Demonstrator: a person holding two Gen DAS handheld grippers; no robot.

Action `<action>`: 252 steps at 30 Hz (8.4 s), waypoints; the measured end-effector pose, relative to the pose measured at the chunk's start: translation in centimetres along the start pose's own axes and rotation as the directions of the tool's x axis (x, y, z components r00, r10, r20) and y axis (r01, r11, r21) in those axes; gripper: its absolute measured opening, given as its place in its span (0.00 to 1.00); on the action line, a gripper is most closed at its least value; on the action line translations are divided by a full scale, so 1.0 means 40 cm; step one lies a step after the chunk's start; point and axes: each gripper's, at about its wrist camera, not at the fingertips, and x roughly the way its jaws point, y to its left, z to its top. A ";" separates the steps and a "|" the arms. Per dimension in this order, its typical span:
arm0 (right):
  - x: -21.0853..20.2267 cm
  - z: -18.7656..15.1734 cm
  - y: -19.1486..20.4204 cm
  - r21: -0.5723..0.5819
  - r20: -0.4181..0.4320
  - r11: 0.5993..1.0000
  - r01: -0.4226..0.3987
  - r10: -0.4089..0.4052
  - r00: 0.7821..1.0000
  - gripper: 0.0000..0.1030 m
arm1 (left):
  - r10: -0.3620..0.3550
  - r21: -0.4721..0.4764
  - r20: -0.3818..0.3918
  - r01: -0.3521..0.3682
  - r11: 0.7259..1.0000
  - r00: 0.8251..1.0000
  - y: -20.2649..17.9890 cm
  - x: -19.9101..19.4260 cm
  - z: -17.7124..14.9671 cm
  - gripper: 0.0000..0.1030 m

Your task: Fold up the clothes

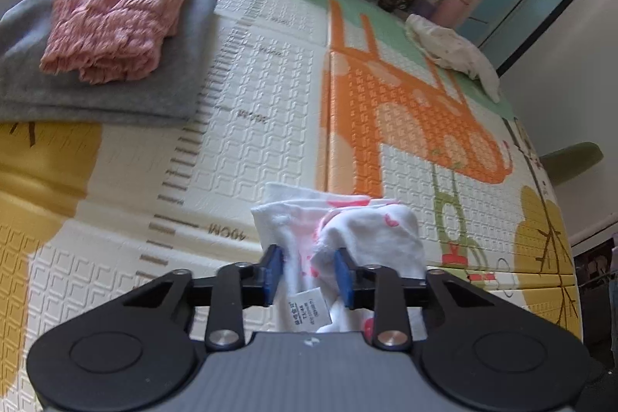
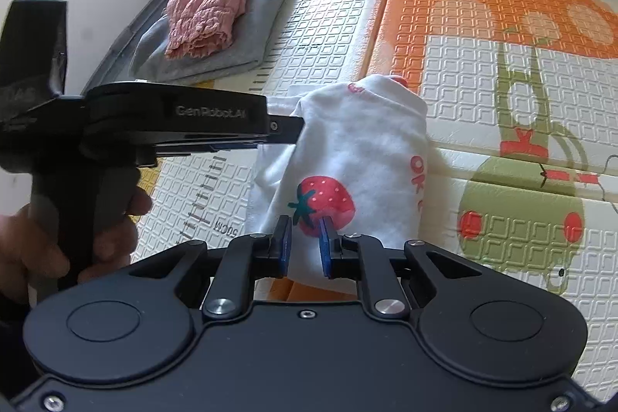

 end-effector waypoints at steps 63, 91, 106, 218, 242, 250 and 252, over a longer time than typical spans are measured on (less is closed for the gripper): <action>-0.048 -0.020 -0.010 -0.018 0.040 0.986 -0.166 0.167 0.985 0.15 | -0.117 0.051 -0.022 0.118 0.992 0.993 -0.031 0.033 0.074 0.08; 0.103 -0.051 0.039 -0.082 -0.057 0.991 0.105 -0.110 0.992 0.00 | -0.073 0.073 -0.047 0.076 0.994 0.996 -0.038 0.049 0.075 0.08; 0.104 -0.053 0.042 -0.064 -0.081 0.992 0.111 -0.116 0.990 0.00 | -0.008 0.062 -0.064 0.012 0.998 0.998 -0.015 0.086 0.100 0.07; 0.206 0.218 0.037 0.055 -0.183 0.998 0.029 -0.019 0.983 0.03 | -0.022 0.249 0.007 0.019 0.968 1.000 -0.022 -0.065 -0.046 0.49; 0.118 0.253 0.036 0.020 -0.073 0.999 0.043 -0.041 0.996 0.07 | 0.098 0.129 -0.087 -0.086 0.988 0.991 0.017 0.012 -0.070 0.66; 0.102 0.253 0.051 -0.079 -0.057 0.991 0.106 -0.111 0.992 0.05 | 0.116 0.136 -0.085 -0.104 0.985 0.990 0.008 0.014 -0.072 0.68; 0.131 0.248 0.054 -0.096 -0.089 0.987 0.125 -0.134 0.987 0.05 | 0.117 0.135 -0.086 -0.104 0.985 0.989 0.008 0.015 -0.072 0.68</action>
